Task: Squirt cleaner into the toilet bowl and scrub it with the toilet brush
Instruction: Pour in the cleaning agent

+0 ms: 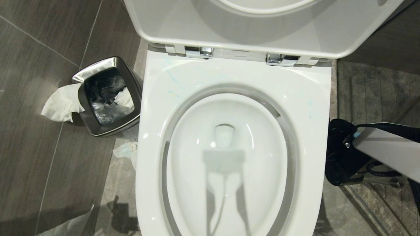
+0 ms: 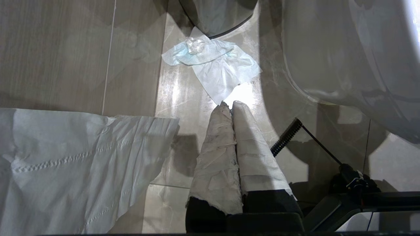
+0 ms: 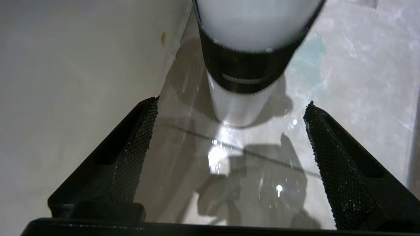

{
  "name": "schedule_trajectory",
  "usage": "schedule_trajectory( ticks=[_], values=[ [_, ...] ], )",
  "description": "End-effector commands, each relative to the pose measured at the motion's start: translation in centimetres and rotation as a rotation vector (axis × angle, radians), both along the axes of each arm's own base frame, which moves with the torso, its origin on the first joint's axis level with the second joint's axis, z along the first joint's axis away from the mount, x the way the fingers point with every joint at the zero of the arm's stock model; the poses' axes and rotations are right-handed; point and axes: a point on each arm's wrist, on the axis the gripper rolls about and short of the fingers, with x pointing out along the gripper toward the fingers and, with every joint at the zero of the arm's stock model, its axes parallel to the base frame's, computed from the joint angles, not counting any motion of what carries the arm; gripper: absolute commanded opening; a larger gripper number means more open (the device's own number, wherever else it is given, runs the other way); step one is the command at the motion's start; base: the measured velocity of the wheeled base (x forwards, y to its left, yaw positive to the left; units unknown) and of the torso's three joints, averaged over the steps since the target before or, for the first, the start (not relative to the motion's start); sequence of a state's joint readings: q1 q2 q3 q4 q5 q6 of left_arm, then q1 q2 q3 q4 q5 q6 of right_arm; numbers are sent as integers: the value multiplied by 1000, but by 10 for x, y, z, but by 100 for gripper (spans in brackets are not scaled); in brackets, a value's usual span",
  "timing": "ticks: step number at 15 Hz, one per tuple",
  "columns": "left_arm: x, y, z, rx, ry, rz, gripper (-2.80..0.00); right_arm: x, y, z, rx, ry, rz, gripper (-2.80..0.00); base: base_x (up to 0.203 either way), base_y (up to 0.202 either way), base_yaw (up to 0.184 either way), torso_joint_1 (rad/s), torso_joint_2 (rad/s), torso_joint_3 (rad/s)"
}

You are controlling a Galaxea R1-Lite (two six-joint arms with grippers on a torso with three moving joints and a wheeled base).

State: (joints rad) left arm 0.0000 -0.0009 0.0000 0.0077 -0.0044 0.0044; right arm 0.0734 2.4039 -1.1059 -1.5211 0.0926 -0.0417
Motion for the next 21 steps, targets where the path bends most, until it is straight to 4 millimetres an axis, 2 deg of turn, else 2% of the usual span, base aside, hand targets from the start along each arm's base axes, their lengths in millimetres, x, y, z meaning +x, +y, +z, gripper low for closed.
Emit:
schedule_trajectory(
  ticks=[1, 10, 21],
  values=[
    [0, 0, -1, 0, 4, 0, -280, 8, 2, -4, -1, -22, 4, 0, 0, 0, 0, 0, 0, 0],
    [0, 0, -1, 0, 4, 0, -280, 38, 4, 8, -40, -168, -12, 0, 0, 0, 0, 0, 0, 0],
    [0, 0, -1, 0, 4, 0, -280, 61, 6, 11, -62, -282, -9, 0, 0, 0, 0, 0, 0, 0]
  ],
)
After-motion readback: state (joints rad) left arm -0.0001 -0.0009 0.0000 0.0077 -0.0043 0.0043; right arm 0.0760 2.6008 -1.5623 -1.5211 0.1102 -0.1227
